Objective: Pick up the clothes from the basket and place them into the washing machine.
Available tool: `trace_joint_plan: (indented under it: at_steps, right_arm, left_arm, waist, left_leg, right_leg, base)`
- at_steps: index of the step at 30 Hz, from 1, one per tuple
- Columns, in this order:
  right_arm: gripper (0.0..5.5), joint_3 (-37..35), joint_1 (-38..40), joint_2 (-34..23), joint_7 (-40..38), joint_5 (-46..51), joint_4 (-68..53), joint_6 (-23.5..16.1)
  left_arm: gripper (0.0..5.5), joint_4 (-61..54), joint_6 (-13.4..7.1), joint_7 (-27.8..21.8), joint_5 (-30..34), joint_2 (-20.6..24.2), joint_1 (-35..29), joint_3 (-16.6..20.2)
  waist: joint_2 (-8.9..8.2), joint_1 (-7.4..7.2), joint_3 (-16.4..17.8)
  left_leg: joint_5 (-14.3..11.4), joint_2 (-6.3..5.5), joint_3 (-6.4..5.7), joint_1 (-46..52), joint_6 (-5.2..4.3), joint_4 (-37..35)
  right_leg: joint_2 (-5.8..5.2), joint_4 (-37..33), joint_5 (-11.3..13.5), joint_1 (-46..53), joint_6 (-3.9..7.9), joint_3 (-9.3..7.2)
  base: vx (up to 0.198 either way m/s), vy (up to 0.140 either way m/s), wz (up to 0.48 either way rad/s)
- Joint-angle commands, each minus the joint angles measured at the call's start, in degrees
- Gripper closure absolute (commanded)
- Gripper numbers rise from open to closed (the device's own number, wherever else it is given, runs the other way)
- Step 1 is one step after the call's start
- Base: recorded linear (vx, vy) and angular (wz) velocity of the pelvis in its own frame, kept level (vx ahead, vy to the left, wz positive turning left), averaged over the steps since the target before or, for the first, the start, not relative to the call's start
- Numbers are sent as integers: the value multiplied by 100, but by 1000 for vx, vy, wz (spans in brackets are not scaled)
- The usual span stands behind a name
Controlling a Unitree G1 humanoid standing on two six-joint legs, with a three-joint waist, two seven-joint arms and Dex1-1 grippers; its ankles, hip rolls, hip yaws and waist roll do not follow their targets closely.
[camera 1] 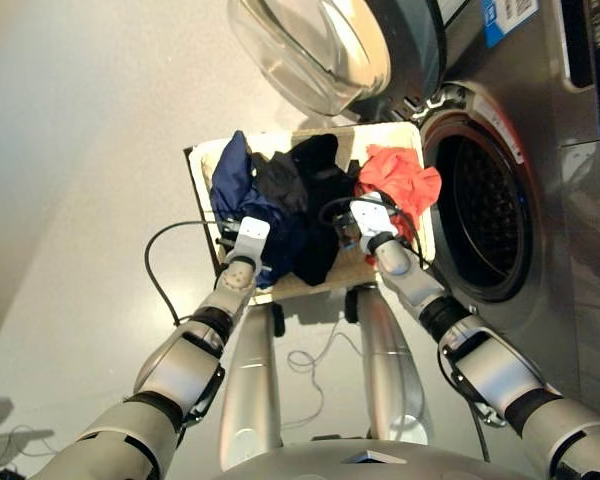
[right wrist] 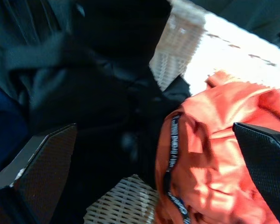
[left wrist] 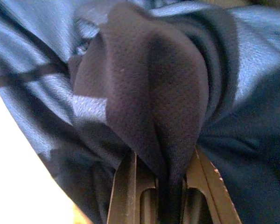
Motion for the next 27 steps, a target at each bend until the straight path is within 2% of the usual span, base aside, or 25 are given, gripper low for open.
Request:
trace_joint_plan:
  at_steps: [1, 7, 10, 16, 22, 27]
  right_arm:
    - [0, -110, -14, 166, 79, 236, -263, -376]
    - [0, -261, 395, 142, 167, 416, -203, -318]
    - [0, -353, 933, -8, 323, 413, -353, -240]
    - [0, -444, 1667, -107, 556, 286, -647, -117]
    - [0, -315, 2095, -189, 736, 81, -1202, -68]
    - [0, -291, 2342, -264, 919, 122, -1671, -95]
  left_arm:
    - [550, -305, -374, -91, -394, -19, 59, 255]
    - [550, -975, -520, -243, -814, -118, 504, 285]
    - [550, -2025, -592, -535, -1213, -70, 1209, 334]
    - [550, -3117, -491, -871, -1625, -5, 2110, 426]
    - [550, -4371, -369, -1079, -1977, 72, 2582, 430]
    - [550, -5174, -303, -1198, -2341, 78, 2750, 442]
  waist:
    - [31, -70, -37]
    - [34, 21, -68]
    - [24, 121, -170]
    - [33, 184, -427]
    - [79, 224, -701]
    - [122, 213, -842]
  left_leg:
    - [-655, -215, -97, 747, 88, 253]
    - [-541, -218, -85, 1645, 45, -262]
    - [-412, -228, -84, 2404, 0, -741]
    - [-274, -245, -101, 3233, -16, -1234]
    - [-198, -214, -49, 3738, -41, -1525]
    - [-172, -159, -23, 4091, -55, -1690]
  right_leg:
    - [-62, -648, -57, 1032, 470, -35]
    - [-85, -1110, 8, 1927, 507, -113]
    - [-80, -1547, 67, 2713, 535, -211]
    - [-5, -2089, 90, 3584, 549, -331]
    - [59, -2530, 164, 4121, 562, -325]
    - [103, -2592, 104, 4441, 553, -365]
  base:
    - [77, -49, -32]
    - [84, -53, -31]
    - [116, -65, 86]
    - [82, -55, 114]
    - [9, -6, 13]
    - [11, -8, -3]
